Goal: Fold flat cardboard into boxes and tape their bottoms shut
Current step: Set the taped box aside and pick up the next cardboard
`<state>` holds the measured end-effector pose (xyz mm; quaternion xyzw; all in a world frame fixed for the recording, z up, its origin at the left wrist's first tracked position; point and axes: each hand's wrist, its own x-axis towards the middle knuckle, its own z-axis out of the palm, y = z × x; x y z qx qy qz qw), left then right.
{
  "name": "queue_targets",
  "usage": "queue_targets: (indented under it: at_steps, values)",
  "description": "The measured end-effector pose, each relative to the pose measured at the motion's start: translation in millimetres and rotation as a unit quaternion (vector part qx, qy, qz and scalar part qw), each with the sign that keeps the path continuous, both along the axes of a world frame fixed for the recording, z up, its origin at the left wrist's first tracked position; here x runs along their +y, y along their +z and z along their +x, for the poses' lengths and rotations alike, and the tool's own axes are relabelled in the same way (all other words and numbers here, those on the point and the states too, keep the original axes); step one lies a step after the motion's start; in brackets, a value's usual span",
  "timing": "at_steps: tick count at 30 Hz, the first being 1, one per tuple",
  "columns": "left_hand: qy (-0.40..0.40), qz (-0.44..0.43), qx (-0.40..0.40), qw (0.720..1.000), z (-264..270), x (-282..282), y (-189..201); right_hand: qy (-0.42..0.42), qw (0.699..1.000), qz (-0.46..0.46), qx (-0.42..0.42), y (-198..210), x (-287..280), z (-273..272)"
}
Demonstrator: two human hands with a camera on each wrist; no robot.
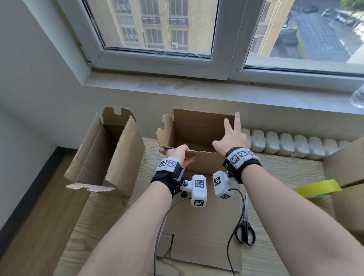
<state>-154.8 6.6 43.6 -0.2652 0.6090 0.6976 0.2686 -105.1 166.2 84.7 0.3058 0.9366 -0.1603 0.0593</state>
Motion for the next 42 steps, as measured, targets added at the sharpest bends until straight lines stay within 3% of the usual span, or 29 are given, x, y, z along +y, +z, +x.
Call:
queue_targets:
  at_steps: [6,10,14,17,22,28,30,31,32,35,37,42]
  values:
    - [0.029,0.018,-0.029,0.999,3.3,-6.6,7.6,-0.017,0.991,-0.068,0.114,4.7,-5.5,19.9]
    - [-0.081,-0.074,-0.038,0.993,22.0,-17.9,24.7,-0.051,0.965,-0.090,0.241,7.8,-16.4,41.2]
    - [-0.181,-0.192,-0.019,0.964,45.4,-35.7,25.3,-0.178,0.909,-0.161,0.342,-4.0,-20.2,73.7]
    - [-0.222,-0.272,-0.051,0.935,62.4,-56.0,10.3,-0.238,0.918,-0.178,0.261,-35.2,-23.4,113.6]
    - [-0.276,-0.357,-0.109,0.886,91.2,-91.9,-32.5,-0.187,0.955,-0.226,0.047,-107.8,-51.4,179.8]
    - [-0.334,-0.402,-0.147,0.839,118.5,-111.8,-84.0,-0.129,0.973,-0.145,-0.122,-152.1,-83.8,224.8]
    - [-0.337,-0.443,-0.152,0.817,113.0,-122.9,-131.6,-0.165,0.969,-0.128,-0.134,-157.5,-87.4,232.8]
    - [-0.327,-0.453,-0.149,0.815,110.1,-128.5,-155.9,-0.182,0.966,-0.130,-0.129,-159.8,-88.5,236.0]
    - [-0.304,-0.459,-0.139,0.823,113.2,-129.2,-156.6,-0.189,0.966,-0.131,-0.122,-161.3,-89.2,238.7]
    - [-0.257,-0.472,-0.113,0.835,133.9,-125.5,-97.5,-0.191,0.967,-0.146,-0.087,-163.2,-89.4,241.8]
    - [-0.246,-0.467,-0.110,0.842,140.9,-123.2,-77.6,-0.223,0.960,-0.164,-0.052,-160.7,-88.9,241.9]
    - [-0.204,-0.448,-0.073,0.867,147.0,-124.7,-65.7,-0.263,0.946,-0.183,0.056,-144.1,-77.6,242.6]
